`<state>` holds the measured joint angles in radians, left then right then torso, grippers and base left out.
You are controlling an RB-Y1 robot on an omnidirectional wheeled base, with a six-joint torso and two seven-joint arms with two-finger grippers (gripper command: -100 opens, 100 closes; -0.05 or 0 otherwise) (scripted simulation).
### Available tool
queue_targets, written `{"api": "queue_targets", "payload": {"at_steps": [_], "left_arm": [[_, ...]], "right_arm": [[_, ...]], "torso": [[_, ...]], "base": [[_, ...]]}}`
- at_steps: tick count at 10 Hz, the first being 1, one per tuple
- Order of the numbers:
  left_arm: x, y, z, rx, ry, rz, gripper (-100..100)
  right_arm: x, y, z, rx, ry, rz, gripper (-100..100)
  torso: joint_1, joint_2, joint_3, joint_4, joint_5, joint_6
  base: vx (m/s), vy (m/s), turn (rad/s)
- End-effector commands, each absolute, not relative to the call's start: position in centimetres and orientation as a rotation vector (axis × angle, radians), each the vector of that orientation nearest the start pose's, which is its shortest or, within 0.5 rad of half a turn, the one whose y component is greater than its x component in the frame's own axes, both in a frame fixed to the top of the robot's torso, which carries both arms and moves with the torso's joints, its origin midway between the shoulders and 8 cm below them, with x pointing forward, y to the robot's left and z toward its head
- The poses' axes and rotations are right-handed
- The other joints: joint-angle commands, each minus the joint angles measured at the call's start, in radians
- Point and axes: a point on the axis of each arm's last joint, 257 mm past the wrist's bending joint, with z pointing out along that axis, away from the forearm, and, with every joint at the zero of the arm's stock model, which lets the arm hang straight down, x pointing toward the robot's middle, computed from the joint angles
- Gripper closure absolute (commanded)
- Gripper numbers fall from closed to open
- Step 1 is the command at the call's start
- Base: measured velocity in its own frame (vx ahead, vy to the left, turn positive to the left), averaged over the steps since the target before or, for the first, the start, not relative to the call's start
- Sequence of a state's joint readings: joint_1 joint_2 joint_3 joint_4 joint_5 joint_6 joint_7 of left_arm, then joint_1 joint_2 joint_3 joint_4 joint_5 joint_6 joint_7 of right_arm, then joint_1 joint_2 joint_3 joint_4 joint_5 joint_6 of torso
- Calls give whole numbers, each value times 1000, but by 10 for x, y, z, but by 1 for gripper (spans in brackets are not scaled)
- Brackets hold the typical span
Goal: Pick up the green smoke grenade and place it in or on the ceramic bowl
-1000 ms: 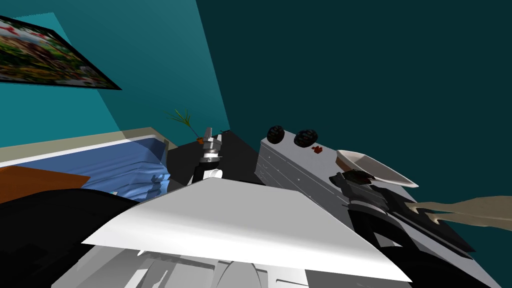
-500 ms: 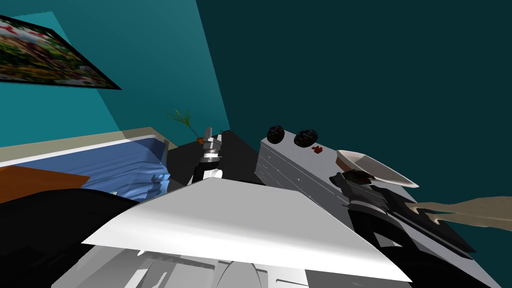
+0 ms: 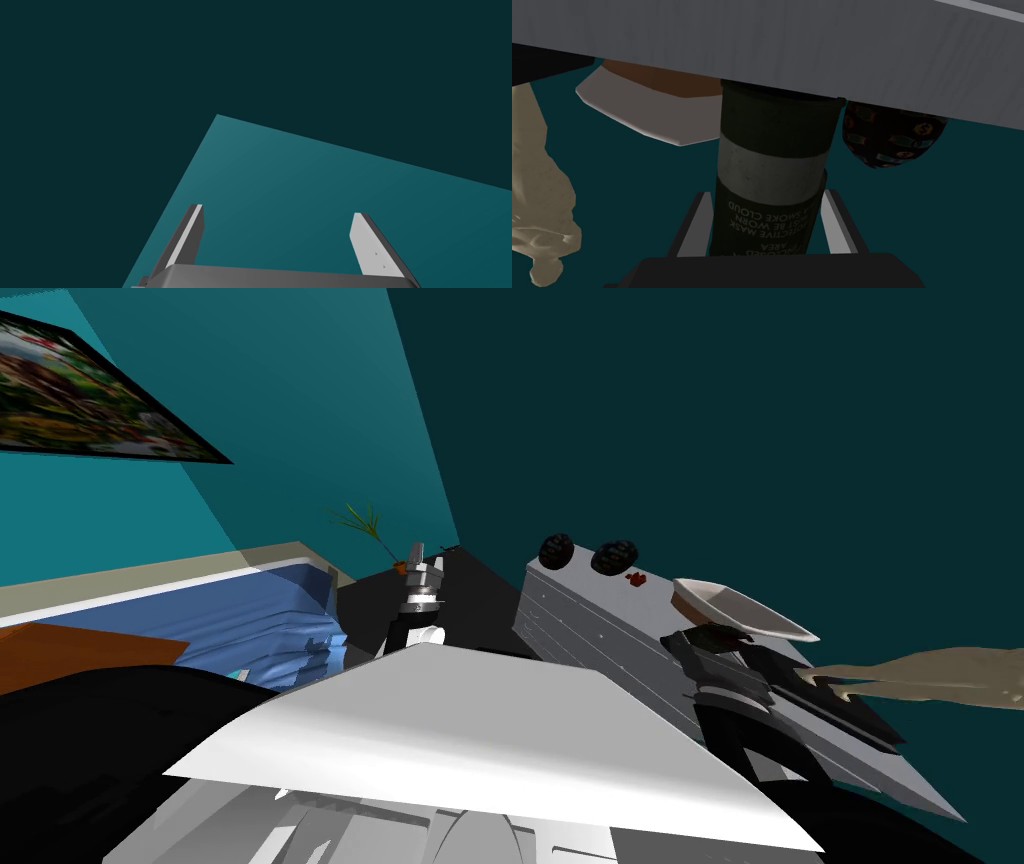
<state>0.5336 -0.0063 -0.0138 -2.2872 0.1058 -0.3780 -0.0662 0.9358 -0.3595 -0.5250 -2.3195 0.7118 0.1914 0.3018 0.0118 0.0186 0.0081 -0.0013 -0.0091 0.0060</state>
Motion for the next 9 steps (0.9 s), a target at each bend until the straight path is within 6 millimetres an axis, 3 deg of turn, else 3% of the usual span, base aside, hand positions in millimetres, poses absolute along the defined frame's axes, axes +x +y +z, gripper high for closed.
{"api": "queue_targets", "payload": {"at_steps": [1, 5, 9], "left_arm": [[358, 293, -8, -820, 664, -1279, 0], [358, 293, -8, -820, 664, -1279, 0], [358, 293, -8, -820, 664, -1278, 0]], "right_arm": [[244, -558, -108, 322, 1565, -579, 100], [270, -567, -108, 343, 1524, -530, 100], [299, -577, -106, 350, 1487, -485, 100]], "torso": [[0, 0, 0, 0, 0, 0], [2, 5, 3, 1, -2, 1], [-5, -2, -1, 0, -3, 0]], "base": [[-176, 191, -96], [-167, 172, -120], [-98, 86, -85]]}}
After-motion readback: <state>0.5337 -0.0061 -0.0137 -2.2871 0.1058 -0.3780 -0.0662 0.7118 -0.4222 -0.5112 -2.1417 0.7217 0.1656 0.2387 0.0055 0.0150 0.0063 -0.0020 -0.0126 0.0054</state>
